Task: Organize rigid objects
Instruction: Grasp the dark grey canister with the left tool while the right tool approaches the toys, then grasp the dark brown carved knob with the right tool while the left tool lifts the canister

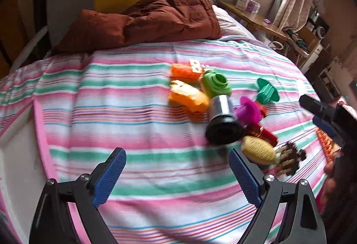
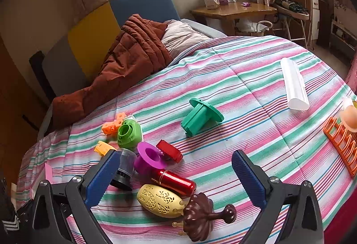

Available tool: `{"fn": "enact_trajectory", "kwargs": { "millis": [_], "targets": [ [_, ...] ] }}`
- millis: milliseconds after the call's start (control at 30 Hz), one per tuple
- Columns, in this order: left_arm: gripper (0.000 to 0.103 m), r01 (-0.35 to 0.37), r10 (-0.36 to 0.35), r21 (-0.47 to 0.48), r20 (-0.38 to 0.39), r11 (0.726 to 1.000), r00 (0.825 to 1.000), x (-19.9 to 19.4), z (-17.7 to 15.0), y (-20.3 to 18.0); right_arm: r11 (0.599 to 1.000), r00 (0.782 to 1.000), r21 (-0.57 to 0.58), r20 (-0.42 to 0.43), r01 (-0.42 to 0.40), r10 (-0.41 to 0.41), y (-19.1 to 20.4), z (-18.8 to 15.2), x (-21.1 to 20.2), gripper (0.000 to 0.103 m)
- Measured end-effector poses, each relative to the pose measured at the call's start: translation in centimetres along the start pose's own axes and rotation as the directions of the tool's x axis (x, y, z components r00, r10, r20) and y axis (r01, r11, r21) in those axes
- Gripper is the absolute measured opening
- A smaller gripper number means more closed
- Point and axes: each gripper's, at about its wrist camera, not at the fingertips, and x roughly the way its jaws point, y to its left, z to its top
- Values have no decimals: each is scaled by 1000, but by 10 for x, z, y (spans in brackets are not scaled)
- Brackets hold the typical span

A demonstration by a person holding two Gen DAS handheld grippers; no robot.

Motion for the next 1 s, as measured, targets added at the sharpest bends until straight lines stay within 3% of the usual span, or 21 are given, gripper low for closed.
{"fn": "enact_trajectory", "kwargs": {
  "millis": [133,300,433,467,600,800,1000],
  "targets": [
    [91,62,-62,12,-40,998,997,25,22,-20,1000,1000,22,0,-16,16,-3,1,-2,102],
    [87,89,-84,45,-98,995,992,59,42,-43,998,999,59,25,-33,31,-9,2,-8,102],
    [52,123,-115,36,-185,992,976,92,45,-49,993,998,113,43,-44,40,-20,5,-11,102],
    [50,143,-133,33,-201,989,970,98,44,-51,991,998,128,41,-49,44,-23,5,-11,102],
    [44,152,-147,28,-144,988,979,88,35,-49,984,998,167,34,-57,52,-31,6,-10,97],
    [43,113,-109,60,-78,992,991,51,5,-36,973,997,221,5,-72,72,-41,5,-3,85],
    [43,125,-124,25,-36,992,992,12,-33,-19,966,992,252,-101,-48,75,-46,0,16,79]
  ]
}}
